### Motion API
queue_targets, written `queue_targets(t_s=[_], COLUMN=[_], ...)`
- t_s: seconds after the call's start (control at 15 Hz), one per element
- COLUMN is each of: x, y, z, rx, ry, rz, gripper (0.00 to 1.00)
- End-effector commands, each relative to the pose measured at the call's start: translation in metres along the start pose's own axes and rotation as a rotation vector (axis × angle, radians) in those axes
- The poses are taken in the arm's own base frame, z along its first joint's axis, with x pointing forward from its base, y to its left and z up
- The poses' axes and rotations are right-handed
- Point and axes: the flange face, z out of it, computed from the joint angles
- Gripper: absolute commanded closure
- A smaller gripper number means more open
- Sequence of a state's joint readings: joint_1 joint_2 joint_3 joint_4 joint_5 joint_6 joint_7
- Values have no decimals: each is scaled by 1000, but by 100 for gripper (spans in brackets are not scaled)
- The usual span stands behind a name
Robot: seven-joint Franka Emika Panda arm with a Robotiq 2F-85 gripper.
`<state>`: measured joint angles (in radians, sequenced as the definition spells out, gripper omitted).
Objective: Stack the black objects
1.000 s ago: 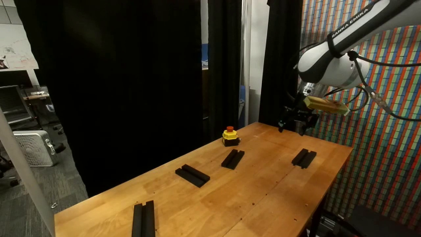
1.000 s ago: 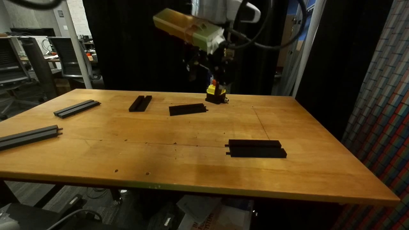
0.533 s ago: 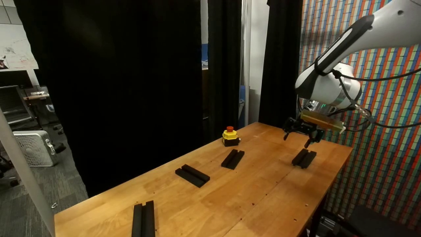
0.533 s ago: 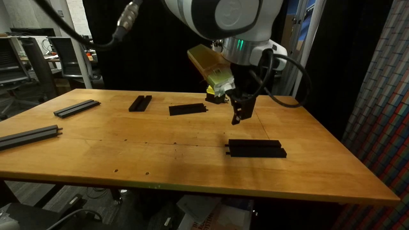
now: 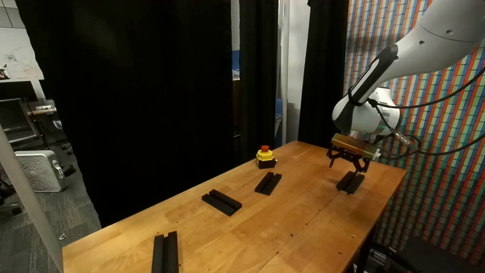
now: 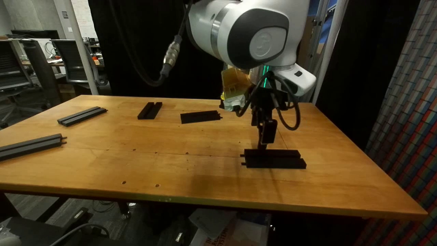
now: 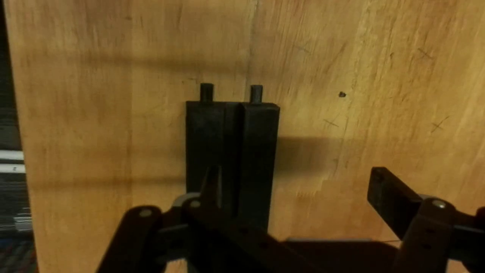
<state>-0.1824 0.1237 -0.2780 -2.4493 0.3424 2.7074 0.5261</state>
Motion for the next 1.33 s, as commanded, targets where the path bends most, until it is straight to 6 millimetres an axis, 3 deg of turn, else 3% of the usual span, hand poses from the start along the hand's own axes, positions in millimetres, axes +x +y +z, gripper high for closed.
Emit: queue_targets(t_s=[0.0,0.67,1.27], x=[8,16,43], y=[-5,1,12], z=[-1,6,41], rx=[-53,-125,-162], ry=[27,-44,-82], rz=[115,143,57], gripper=[0,0,0])
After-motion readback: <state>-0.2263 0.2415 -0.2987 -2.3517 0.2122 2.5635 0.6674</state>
